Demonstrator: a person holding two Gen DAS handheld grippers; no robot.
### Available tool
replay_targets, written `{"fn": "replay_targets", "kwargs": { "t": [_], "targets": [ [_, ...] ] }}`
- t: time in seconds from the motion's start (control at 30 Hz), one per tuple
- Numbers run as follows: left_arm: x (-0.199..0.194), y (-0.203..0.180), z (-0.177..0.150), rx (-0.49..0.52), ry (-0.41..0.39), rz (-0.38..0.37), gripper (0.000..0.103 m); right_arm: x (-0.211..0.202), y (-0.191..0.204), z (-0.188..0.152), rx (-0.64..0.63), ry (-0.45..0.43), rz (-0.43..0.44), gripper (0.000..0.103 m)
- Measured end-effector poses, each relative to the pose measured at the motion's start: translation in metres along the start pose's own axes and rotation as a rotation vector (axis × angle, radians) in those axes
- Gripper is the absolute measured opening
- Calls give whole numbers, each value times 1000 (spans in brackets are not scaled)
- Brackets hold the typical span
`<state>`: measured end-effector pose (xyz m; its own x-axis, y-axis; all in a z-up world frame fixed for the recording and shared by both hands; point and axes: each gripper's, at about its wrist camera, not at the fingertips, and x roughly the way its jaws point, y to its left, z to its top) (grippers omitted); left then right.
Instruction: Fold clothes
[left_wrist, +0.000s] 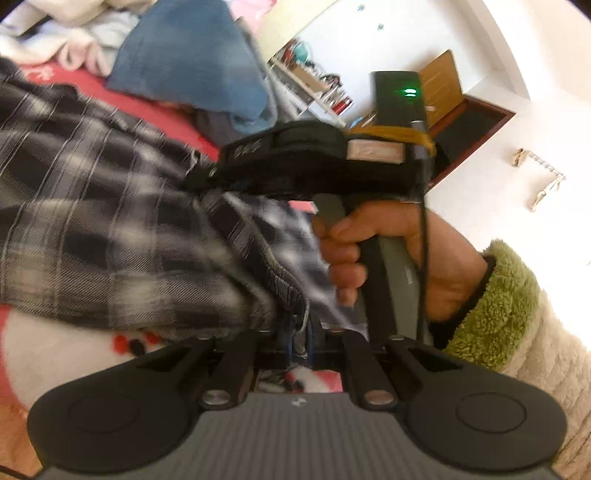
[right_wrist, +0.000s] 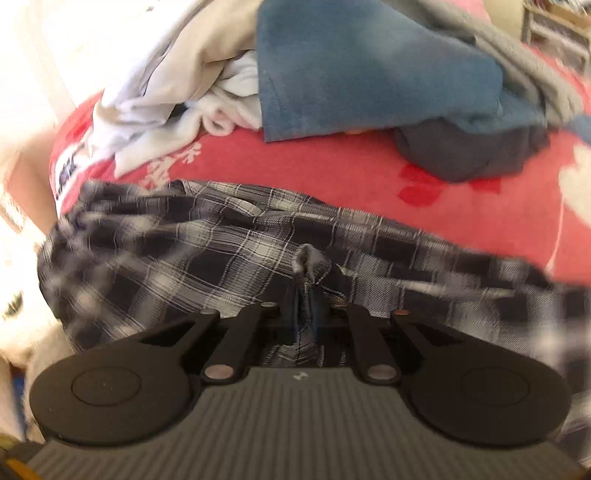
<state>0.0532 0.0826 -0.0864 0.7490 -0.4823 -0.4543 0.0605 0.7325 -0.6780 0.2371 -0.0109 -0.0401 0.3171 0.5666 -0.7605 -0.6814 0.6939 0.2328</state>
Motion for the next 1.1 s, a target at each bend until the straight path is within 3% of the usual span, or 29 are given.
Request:
{"fn": "replay_targets", "kwargs": {
  "t": [0.17, 0.5, 0.53, 0.6, 0.73, 0.9, 0.97, 1.07, 1.1],
  "targets": [
    [-23, 14, -2, -19, -16, 28, 16, -39, -25, -15, 163, -145, 62, 14],
    [-38, 27, 3, -69, -4, 26, 26, -140, -12, -134, 97, -372, -41, 17],
    [-39, 27, 4, -74, -1, 29, 26, -150, -11, -146, 90, -394, -52, 22],
    [-42, 29, 5, -92, -5, 36, 26, -150, 9, -165, 12, -405, -77, 30],
    [-48, 33, 9, -125, -31, 47, 26, -125, 66, -188, -275, -402, -181, 45],
    [-59, 34, 9, -121, -45, 62, 27, -83, 108, -201, -589, -331, -363, 43],
    [-59, 36, 10, -120, -41, 66, 27, -83, 104, -199, -561, -338, -370, 38],
    [-60, 39, 11, -120, -34, 68, 29, -93, 92, -192, -462, -369, -334, 18],
    [-59, 40, 11, -121, -33, 65, 30, -96, 88, -190, -428, -379, -323, 16]
  ]
}}
